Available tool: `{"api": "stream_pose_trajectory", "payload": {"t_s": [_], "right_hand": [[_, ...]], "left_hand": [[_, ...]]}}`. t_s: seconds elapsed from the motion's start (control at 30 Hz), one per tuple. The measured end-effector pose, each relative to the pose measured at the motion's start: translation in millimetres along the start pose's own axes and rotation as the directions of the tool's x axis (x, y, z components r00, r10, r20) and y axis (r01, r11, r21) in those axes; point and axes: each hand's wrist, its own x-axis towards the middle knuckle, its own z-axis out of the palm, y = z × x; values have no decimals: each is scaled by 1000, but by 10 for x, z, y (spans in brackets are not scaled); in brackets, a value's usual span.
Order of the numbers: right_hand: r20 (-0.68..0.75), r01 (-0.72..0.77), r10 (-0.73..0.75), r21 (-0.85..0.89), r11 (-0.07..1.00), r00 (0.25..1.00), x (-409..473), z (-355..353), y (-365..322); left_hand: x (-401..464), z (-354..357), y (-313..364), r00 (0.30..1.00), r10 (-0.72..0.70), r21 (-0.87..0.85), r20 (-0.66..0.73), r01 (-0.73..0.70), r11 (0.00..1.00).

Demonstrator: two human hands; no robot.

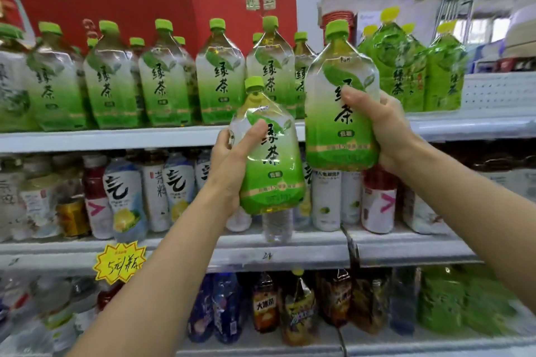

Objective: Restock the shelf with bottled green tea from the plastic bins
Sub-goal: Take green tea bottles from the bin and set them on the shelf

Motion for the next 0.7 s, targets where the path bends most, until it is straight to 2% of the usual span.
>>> {"api": "stream_pose_trajectory", "payload": {"t_s": [0.2,0.33,0.53,0.7], "right_hand": [[-101,83,-83,0,997,991,577,31,-182],[-137,97,-102,-46,994,985,891,76,-154],[-112,57,-70,-115,992,991,1167,94,51],[-33,-1,-3,-100,995,999,1200,88,139]], "left_hand": [[375,101,103,997,27,-25,-69,-29,999],[482,99,151,996,47,41,-69,-44,998],[561,139,223,995,36,95,-88,-27,995],[566,129,235,995,21,114,-95,-10,993]]}}
